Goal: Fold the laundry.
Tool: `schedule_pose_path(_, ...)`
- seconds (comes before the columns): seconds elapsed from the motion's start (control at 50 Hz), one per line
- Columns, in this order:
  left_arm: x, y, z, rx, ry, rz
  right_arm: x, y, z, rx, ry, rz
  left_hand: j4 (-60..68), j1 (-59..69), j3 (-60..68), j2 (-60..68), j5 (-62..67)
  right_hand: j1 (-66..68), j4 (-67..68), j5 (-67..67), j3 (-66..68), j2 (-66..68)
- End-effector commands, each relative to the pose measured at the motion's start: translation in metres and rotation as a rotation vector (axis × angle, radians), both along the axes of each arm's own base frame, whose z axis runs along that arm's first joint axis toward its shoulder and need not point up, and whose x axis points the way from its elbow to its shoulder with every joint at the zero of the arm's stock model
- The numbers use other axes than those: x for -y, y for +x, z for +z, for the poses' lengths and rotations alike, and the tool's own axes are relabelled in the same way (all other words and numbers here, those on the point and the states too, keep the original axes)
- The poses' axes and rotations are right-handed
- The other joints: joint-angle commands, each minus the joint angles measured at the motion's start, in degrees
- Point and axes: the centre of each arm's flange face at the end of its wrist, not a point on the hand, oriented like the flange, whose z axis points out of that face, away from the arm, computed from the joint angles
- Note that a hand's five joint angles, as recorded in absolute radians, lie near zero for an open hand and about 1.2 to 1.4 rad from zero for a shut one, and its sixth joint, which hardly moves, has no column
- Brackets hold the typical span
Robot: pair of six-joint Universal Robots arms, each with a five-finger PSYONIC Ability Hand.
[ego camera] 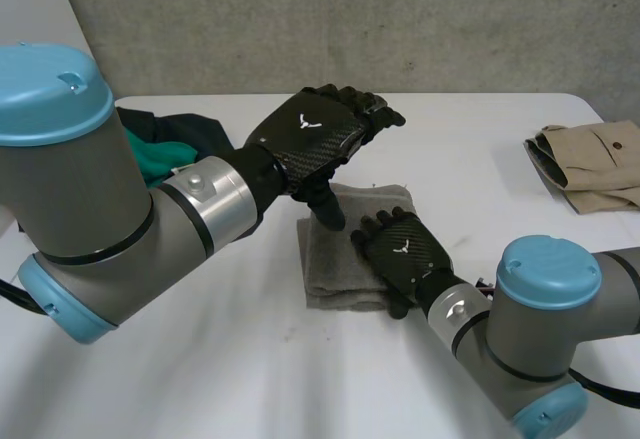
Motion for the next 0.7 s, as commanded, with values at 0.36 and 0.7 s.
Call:
schedule_pose_path(0.36,-0.003,0.002,0.003,-0.002,-0.014,0.009,0.039,0.018,-0.004,0.022,-0.055,-0.007,1.32,1.86,0.9,1.24,0.22,42.49,39.55,39.38,40.79,40.3)
schedule_pose_path(0.7,0.008,0.011,0.016,-0.021,-0.045,0.073,0.129,-0.002,0.085,0.162,-0.311,-0.089,1.16,1.69,0.73,1.08,0.06,69.71,66.77,66.61,68.02,67.53)
